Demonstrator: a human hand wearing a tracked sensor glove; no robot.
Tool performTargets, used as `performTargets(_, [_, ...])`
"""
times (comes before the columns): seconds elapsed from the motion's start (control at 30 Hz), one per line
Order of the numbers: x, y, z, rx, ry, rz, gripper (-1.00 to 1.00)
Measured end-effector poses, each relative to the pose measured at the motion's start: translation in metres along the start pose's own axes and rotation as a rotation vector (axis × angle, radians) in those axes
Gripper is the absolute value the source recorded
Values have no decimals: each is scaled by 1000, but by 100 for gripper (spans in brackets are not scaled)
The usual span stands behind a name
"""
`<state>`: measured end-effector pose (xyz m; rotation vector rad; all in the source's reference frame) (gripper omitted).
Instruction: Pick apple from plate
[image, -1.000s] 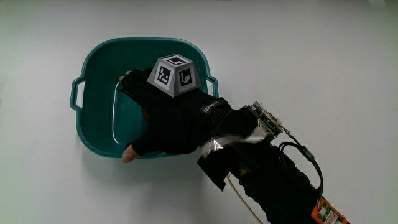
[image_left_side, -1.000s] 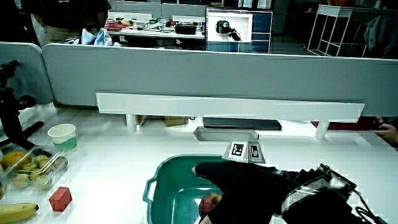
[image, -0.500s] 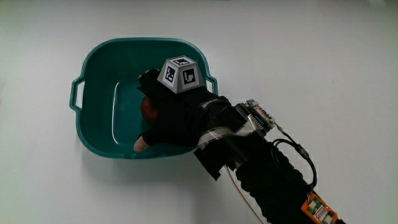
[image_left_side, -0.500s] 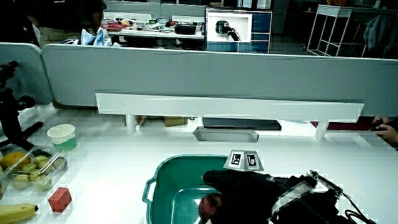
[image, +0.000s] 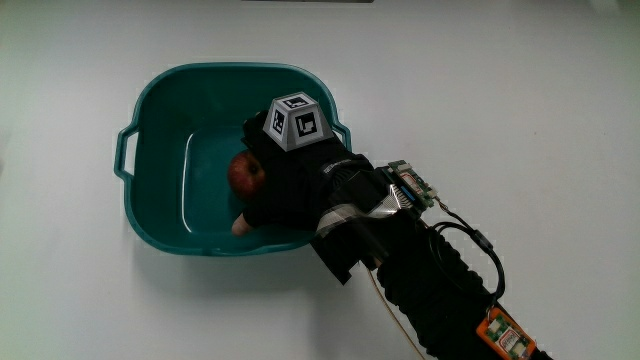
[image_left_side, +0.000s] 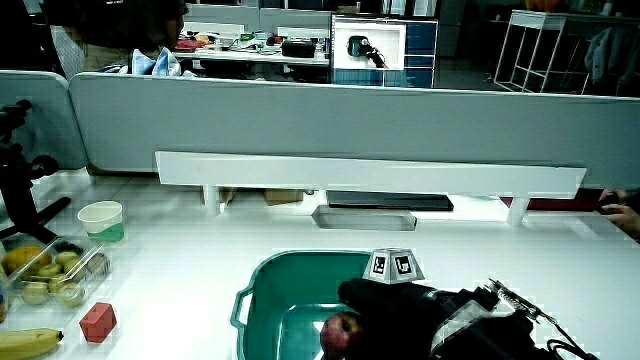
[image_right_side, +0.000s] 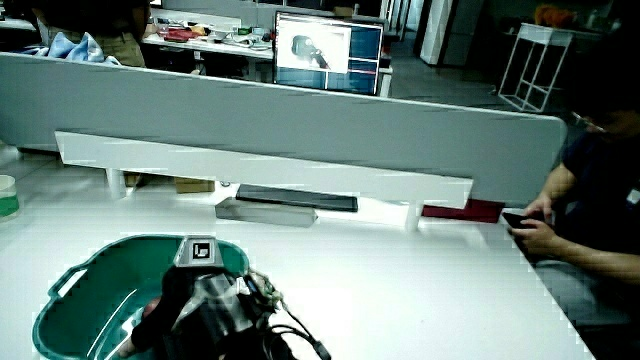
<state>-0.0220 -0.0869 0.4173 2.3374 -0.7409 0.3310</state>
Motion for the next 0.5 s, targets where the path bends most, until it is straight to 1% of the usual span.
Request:
performTargets(0.03, [-1,-3,4,9,-7,8,100])
performTargets(0.07, [0,-5,7,6,-3,15,100])
performTargets(0.1, [-1,-9,12,25,-4,13,100])
performTargets(0.17, [-2,-17,20,28,1,27,100])
performTargets(0.2, [-3,-22,24,46,-25,22,100])
performTargets(0.23, [-2,-24,27,49,-26,29,100])
performTargets(0.27, [-2,-28,31,46,-20,33,100])
performTargets(0.3, [-4,-34,38,71,-14,38,100])
performTargets(0.33, [-3,-37,40,63,-16,47,100])
performTargets(0.37, [-3,-41,45,85,-27,46,100])
performTargets(0.47, [-5,-50,55,110,-25,52,100])
performTargets(0.5, [-4,-51,56,103,-16,66,100])
